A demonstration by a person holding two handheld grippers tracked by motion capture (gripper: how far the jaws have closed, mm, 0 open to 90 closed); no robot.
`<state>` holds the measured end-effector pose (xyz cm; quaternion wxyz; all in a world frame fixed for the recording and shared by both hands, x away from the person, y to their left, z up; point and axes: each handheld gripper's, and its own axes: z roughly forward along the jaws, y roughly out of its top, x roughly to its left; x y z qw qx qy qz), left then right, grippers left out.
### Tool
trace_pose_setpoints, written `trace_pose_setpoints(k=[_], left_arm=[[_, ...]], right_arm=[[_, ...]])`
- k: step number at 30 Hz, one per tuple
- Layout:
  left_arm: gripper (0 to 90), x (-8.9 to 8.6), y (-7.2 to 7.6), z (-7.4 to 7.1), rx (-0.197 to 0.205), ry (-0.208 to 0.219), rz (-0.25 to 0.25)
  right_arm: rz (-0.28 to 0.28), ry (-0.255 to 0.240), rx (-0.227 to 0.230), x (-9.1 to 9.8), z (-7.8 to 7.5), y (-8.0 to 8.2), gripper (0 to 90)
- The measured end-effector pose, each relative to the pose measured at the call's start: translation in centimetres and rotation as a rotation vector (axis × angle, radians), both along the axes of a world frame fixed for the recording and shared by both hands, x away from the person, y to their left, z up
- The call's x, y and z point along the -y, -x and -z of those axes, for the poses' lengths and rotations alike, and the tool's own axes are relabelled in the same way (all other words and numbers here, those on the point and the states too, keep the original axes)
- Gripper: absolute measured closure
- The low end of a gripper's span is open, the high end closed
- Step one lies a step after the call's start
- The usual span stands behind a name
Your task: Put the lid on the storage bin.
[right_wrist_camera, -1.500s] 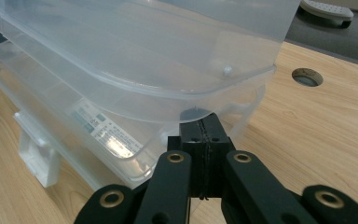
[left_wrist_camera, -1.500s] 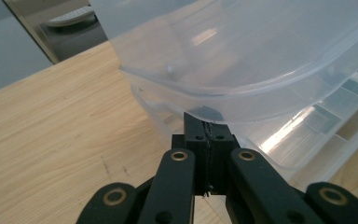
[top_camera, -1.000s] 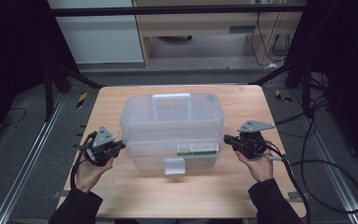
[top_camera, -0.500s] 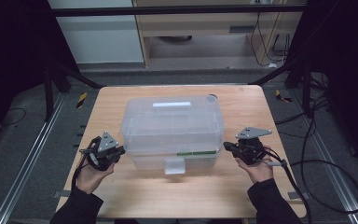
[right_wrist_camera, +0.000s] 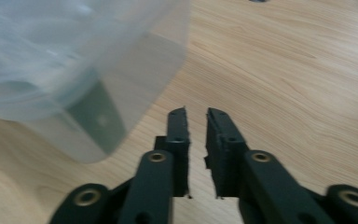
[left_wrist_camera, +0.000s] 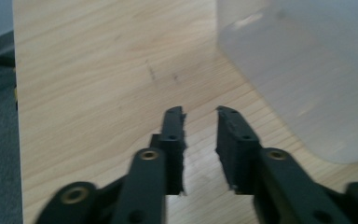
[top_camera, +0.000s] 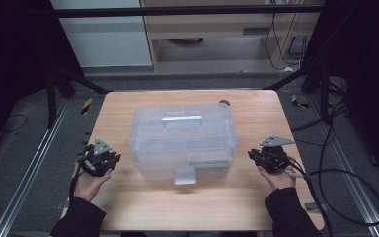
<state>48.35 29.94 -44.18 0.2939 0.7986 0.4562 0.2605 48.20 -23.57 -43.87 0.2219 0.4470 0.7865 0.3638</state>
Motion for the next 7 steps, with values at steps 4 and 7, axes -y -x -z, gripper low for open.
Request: trace_pose_setpoints(k=[4,7], left_arm=[[50.1,-1.4,-0.5,1.1,0.019,-0.005,-0.06],[35.1,-2.2,-0.8,1.7,0.003,0.013,-0.098]], right_arm=[[0.07,0.038,0.031,1.3,1.1,-0.4,51.9],[0.139,0.044,0.034,2.4,1.9,-0.8,33.5]])
